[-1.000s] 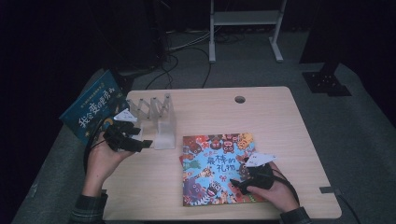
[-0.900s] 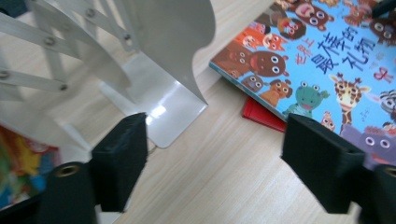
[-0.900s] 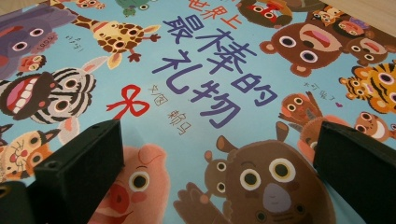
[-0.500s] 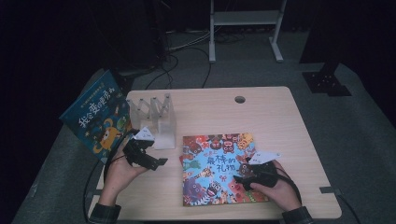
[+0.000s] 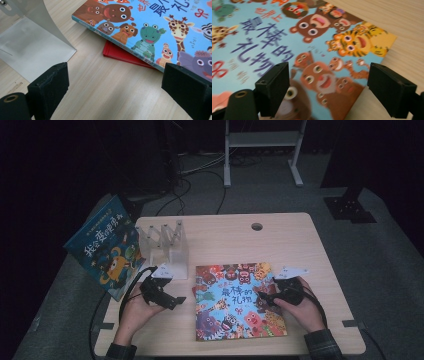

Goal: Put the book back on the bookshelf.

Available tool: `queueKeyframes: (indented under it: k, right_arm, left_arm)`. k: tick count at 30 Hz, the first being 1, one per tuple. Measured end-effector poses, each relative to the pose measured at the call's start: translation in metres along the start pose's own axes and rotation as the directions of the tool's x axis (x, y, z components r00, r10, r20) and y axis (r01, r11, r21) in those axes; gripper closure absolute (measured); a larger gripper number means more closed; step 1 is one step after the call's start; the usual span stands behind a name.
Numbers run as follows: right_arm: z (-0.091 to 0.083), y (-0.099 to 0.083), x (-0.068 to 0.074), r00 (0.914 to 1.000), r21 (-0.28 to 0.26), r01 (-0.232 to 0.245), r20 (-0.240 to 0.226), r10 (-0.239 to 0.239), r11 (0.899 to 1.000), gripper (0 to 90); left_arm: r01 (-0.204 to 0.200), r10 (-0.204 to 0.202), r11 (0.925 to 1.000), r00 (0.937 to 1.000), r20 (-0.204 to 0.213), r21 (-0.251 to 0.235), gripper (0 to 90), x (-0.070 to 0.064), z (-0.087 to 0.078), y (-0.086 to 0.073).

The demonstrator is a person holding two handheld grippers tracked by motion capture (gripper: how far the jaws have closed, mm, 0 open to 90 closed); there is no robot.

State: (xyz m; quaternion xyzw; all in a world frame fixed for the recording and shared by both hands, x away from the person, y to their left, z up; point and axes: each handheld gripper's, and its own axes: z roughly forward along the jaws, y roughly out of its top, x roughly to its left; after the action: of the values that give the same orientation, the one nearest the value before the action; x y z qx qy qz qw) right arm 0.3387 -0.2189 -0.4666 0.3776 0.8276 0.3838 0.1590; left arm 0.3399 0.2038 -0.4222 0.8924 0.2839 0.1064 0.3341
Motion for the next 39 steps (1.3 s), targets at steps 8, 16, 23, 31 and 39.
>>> queueKeyframes:
  k: [8, 16, 23, 31, 39]
  right_arm:
    - [0.014, 0.019, -0.024, 0.9972, 0.004, -0.063, 0.041, 0.063, 0.998, 21.0]
    - [0.032, 0.03, -0.038, 0.9932, 0.033, -0.097, 0.068, 0.095, 0.995, 20.9]
    - [0.042, 0.031, -0.04, 0.9908, 0.036, -0.133, 0.03, 0.132, 0.99, 20.3]
    - [0.045, 0.038, -0.038, 0.9949, 0.06, -0.097, 0.035, 0.095, 0.993, 20.1]
    - [0.053, 0.04, -0.036, 0.9952, 0.036, -0.094, -0.024, 0.095, 0.995, 21.8]
  left_arm:
    - [0.002, -0.002, 0.9999, 1.0, 0.006, 0.011, 6.3, 0.001, 0.006, -0.003]
    - [0.005, -0.005, 0.9998, 0.9999, 0.012, 0.02, 6.3, 0.002, 0.006, -0.003]
    - [0.005, -0.005, 0.9998, 0.9999, 0.01, 0.017, 6.3, 0.002, 0.006, -0.004]
    - [0.0, 0.0, 0.9999, 0.9999, 0.016, 0.017, 6.3, 0.001, 0.007, -0.001]
    - [-0.002, 0.001, 0.9999, 0.9998, 0.021, 0.017, 6.3, 0.001, 0.008, -0.001]
